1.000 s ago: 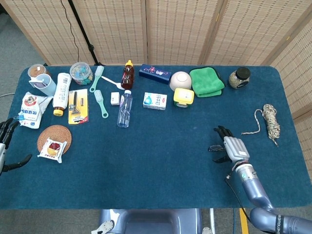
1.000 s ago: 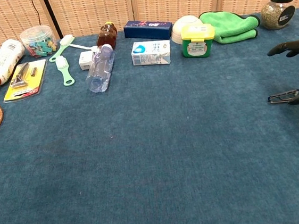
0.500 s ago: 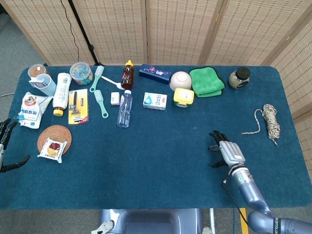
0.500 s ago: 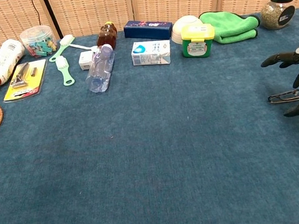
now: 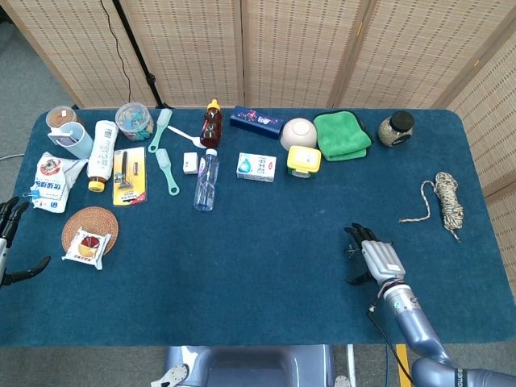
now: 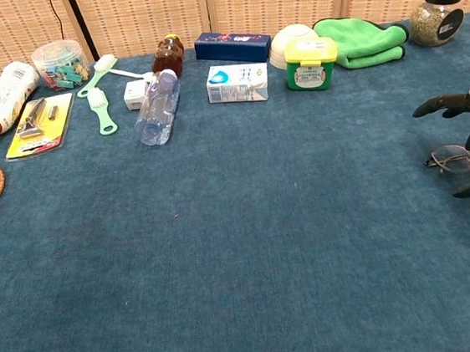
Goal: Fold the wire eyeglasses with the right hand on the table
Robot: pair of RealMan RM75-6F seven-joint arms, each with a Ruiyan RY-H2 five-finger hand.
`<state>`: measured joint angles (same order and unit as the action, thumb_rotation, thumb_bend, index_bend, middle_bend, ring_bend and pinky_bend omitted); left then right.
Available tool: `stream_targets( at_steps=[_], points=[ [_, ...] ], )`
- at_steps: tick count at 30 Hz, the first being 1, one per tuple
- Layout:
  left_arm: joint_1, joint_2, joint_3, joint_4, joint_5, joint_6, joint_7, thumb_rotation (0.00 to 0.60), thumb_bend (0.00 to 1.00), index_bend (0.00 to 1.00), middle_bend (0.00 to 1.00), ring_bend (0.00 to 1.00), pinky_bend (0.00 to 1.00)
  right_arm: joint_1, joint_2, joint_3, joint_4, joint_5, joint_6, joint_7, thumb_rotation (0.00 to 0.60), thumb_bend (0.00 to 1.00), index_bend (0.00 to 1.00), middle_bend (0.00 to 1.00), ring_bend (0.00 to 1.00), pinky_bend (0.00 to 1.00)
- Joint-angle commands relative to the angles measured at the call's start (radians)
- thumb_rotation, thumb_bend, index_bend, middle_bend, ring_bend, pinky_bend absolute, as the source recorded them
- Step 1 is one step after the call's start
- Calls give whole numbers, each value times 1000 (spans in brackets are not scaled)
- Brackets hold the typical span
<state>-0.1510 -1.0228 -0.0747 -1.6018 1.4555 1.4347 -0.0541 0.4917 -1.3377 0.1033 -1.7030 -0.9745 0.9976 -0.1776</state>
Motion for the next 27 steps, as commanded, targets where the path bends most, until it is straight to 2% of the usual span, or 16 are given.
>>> stream_targets(
  at_steps=[1,8,15,21,27],
  points=[
    [0,0,0,0,1,1,-1,441,198,0,0,0,0,-2,-2,-1,0,-1,0,0,600,129,99,46,62,275],
    [4,2,0,1,1,5,-5,442,198,0,0,0,0,-3,4,-1,-8,-10,8,-9,600,129,100,48,62,275],
    [8,2,1,3,3,10,-9,442,199,0,0,0,0,-10,52,13,-54,-29,51,-30,600,128,101,49,61,273],
    [20,4,4,2,-4,18,-11,441,199,0,0,0,0,-31,98,12,-74,-53,141,-110,600,130,114,49,33,166],
    [32,0,14,2,-11,19,-9,441,198,0,0,0,0,-55,104,9,-67,-93,247,-202,600,129,173,57,29,80]
  ],
)
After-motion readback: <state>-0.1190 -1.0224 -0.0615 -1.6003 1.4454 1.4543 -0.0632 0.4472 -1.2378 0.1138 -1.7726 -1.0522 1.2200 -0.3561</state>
